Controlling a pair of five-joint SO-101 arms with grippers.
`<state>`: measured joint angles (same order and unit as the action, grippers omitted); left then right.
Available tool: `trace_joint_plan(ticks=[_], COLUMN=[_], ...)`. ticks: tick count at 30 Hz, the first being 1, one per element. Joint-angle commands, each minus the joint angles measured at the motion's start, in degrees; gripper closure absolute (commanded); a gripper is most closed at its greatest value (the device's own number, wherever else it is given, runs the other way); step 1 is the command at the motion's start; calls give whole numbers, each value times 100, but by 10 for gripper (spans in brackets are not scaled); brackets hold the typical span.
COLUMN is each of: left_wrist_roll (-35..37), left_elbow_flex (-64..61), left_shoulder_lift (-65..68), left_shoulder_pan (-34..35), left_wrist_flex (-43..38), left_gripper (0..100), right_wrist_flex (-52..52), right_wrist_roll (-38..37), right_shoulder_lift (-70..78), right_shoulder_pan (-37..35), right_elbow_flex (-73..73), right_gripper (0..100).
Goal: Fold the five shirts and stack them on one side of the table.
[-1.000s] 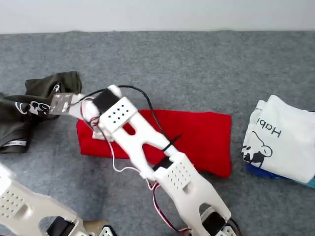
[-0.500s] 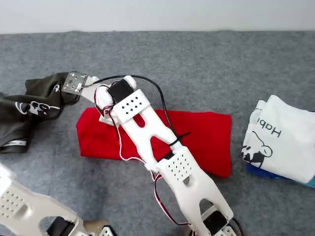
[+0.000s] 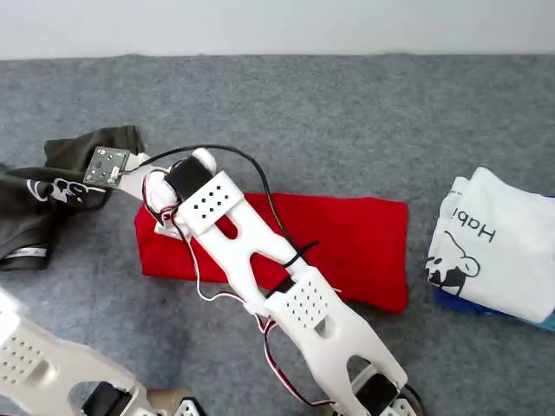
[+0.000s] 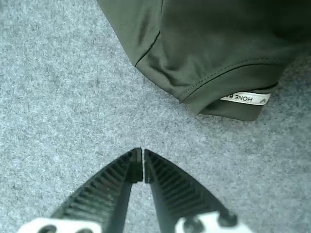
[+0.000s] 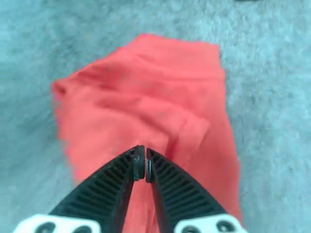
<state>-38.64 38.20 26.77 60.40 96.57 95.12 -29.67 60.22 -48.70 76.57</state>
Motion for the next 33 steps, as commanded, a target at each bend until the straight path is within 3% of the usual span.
trace_joint_plan(ticks=[1,7,16,21,33], left_wrist_roll=[-70,-70,-70,-70,-70], left_elbow_flex=[268,268,268,268,268], left_shoulder_lift=[-44,-44,-44,-44,-44], left_shoulder_pan=[-35,9,9,-44,-97], left_wrist_flex=[-79,-70,-70,-79,-88], left_gripper=[985,985,985,985,985], right_wrist_flex=[-840,-1358,690,796,752], right_wrist_roll=[26,35,35,79,53], right_shoulder_lift=[242,497,-75,-505,-1684], right_shoulder_pan=[268,400,400,418,479], right_elbow_flex=[53,62,1125,967,-2593], right_gripper=[988,988,987,988,988])
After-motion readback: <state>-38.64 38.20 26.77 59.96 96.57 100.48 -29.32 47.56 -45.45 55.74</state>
